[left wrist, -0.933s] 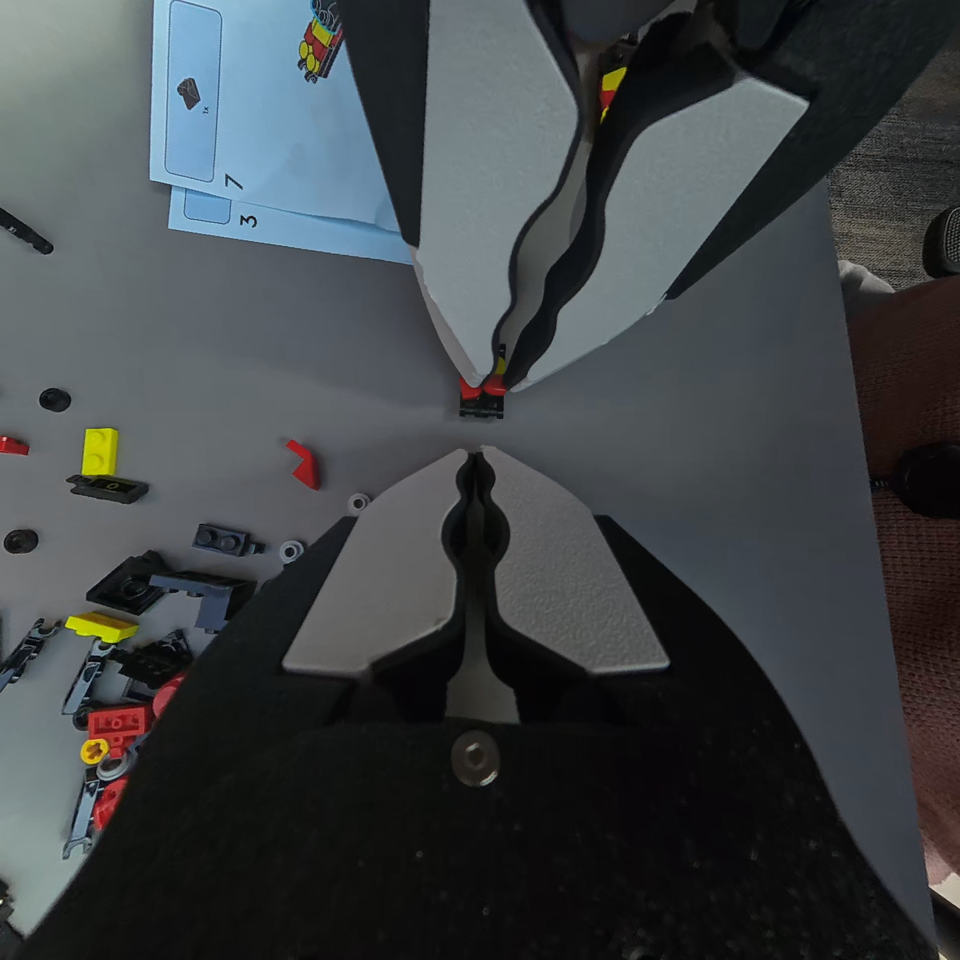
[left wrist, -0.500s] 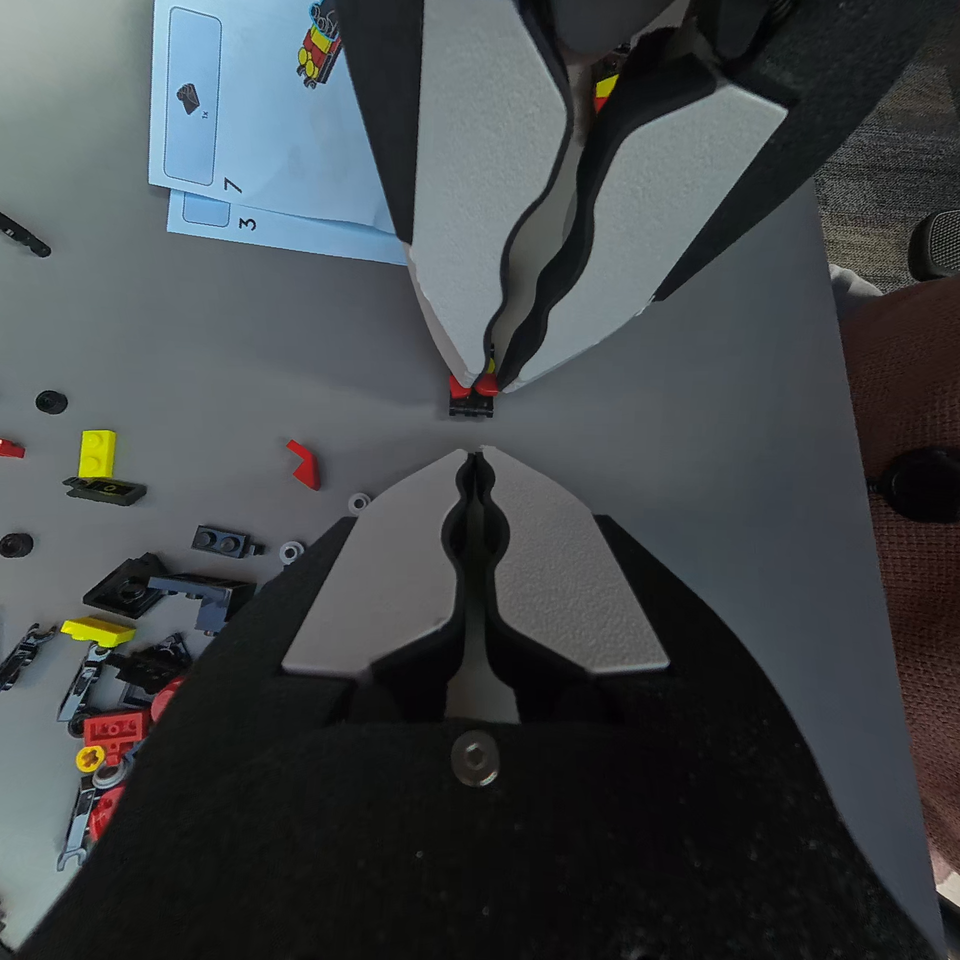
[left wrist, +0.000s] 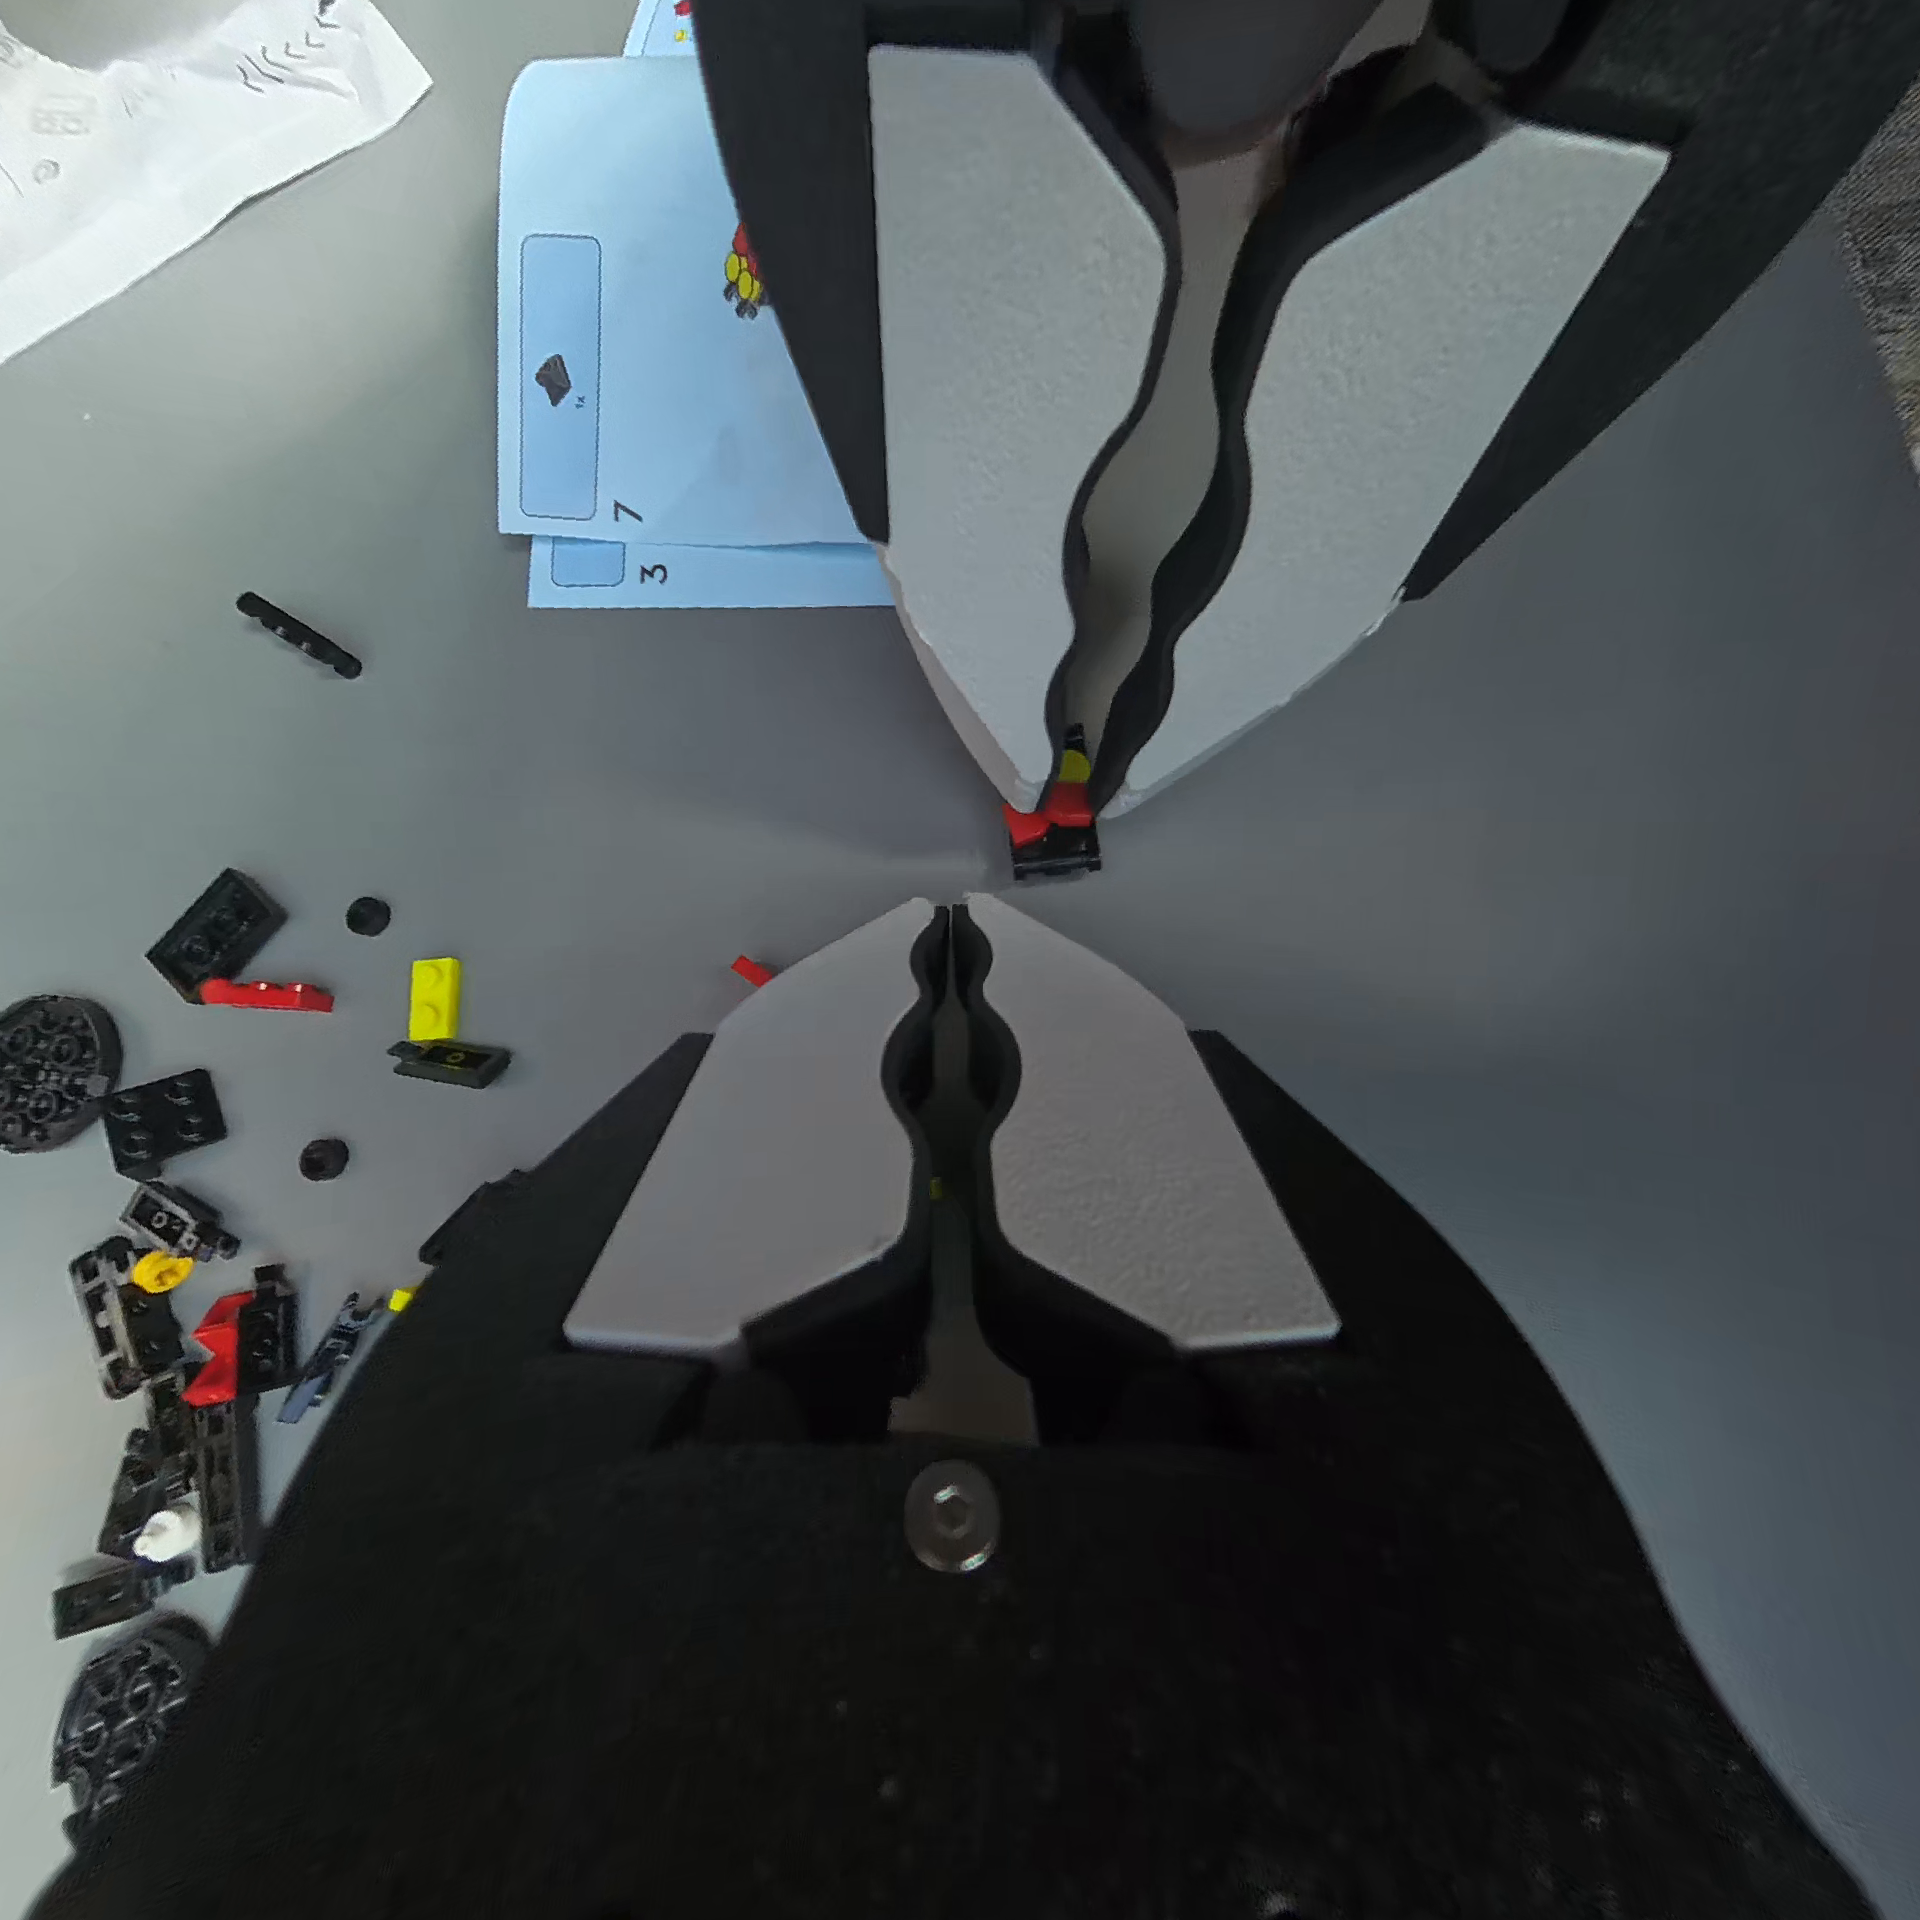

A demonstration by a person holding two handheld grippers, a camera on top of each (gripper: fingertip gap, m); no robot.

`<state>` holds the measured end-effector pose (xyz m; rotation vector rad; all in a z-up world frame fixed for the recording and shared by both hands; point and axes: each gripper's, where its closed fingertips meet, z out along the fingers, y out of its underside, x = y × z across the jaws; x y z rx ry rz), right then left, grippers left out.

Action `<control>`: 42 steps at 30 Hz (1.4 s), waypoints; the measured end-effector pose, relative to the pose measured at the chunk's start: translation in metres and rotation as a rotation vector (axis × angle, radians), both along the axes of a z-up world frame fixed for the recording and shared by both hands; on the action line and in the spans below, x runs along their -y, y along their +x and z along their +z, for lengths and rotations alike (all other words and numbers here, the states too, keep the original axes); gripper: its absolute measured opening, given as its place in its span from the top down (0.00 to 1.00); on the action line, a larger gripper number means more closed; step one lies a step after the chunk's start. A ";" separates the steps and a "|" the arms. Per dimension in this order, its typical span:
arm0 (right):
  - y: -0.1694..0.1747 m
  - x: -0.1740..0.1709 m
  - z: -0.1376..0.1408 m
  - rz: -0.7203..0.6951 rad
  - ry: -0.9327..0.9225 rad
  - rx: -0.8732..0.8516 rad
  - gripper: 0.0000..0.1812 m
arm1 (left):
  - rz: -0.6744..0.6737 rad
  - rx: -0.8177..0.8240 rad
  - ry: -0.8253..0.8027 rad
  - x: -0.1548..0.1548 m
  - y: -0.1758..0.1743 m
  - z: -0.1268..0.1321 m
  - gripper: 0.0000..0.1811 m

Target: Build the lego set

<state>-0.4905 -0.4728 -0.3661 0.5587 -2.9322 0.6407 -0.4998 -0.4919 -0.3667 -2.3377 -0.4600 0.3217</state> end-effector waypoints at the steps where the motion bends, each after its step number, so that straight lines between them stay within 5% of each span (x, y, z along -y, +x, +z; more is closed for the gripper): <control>1: 0.000 0.000 0.000 0.000 0.001 0.002 0.96 | -0.015 -0.033 -0.022 0.001 -0.003 -0.001 1.00; 42: -0.009 -0.003 -0.001 0.009 0.017 -0.036 0.94 | -0.105 0.045 0.043 -0.010 -0.008 0.002 1.00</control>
